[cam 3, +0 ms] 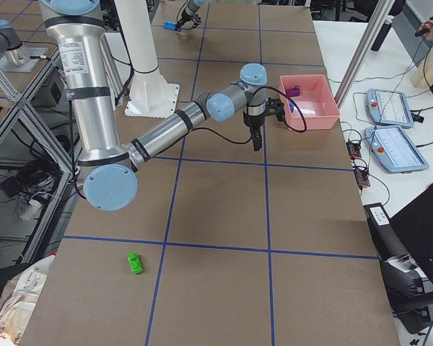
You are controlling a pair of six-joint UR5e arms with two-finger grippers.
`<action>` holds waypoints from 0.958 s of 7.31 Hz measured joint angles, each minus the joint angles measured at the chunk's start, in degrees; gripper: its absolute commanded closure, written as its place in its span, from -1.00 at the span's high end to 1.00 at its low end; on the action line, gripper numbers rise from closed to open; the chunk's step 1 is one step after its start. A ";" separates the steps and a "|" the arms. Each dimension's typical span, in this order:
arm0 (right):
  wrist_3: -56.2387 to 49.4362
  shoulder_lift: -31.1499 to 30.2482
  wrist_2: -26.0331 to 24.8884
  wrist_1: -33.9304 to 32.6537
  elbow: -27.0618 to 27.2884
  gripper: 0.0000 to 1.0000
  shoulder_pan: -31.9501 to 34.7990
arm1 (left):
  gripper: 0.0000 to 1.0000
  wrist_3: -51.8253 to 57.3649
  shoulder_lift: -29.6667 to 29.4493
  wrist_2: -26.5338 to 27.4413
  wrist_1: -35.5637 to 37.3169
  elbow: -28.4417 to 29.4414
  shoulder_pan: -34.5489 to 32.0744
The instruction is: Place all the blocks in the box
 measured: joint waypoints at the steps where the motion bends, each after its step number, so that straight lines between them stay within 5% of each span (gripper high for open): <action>1: 0.11 -0.01 0.01 -0.08 0.11 0.98 -0.03 | -0.96 -0.13 0.02 0.08 -1.33 1.25 0.36; 5: 0.57 0.03 0.01 -0.13 0.85 0.98 -0.12 | -1.00 -0.84 1.56 0.18 -5.56 1.13 1.77; 7: 0.66 0.06 0.01 -0.13 0.93 0.98 -0.15 | -1.00 -4.66 6.02 -0.12 -6.08 -6.08 1.87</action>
